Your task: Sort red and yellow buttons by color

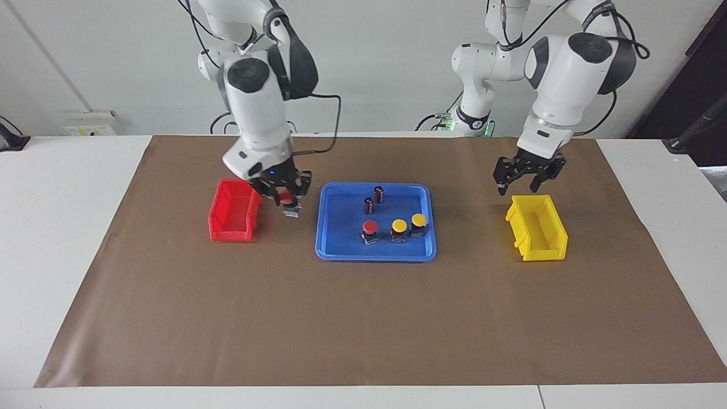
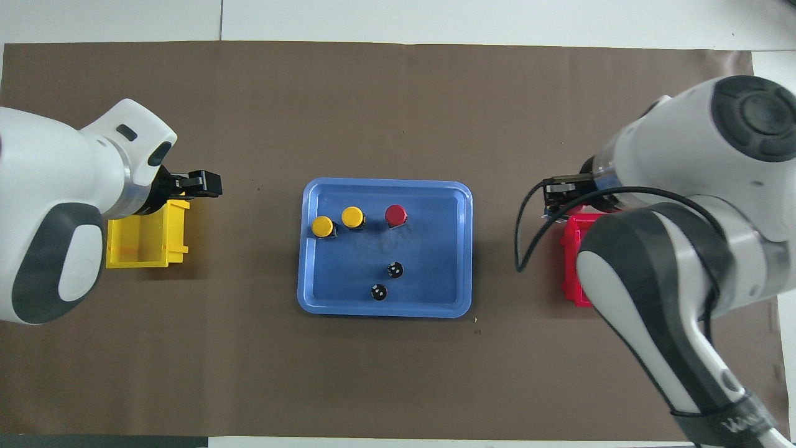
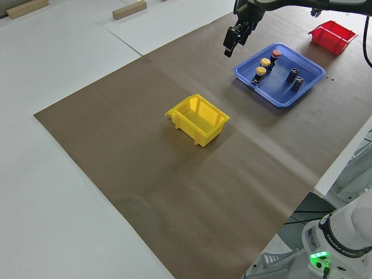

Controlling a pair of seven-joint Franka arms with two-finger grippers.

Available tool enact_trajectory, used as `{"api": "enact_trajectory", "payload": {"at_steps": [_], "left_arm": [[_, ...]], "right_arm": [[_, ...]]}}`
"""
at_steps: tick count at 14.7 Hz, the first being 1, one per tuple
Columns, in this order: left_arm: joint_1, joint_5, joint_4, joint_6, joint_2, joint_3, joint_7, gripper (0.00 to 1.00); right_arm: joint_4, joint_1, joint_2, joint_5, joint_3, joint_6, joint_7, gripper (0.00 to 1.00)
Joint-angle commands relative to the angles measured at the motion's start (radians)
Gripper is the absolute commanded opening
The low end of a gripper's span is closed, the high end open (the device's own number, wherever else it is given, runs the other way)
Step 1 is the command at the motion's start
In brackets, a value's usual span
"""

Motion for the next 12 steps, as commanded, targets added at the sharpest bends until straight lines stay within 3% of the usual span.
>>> {"api": "enact_trajectory", "payload": {"at_steps": [1,8,12], "left_arm": [[-0.083,-0.026,-0.008,0.097,0.085,0.014,-0.077,0.81],[-0.196,-0.062,0.009,0.156,0.2,0.014,-0.117,0.77],[-0.229,-0.069,0.008,0.165,0.204,0.013,-0.117,0.77]], "right_arm": [[-0.186,-0.079,-0.112,0.015,0.015,0.045,-0.083,0.26],[-0.367,-0.171,-0.147,0.014,0.012,0.199,-0.199,0.25],[-0.419,-0.16,-0.127,0.012,0.014,0.268,-0.197,0.25]]}}
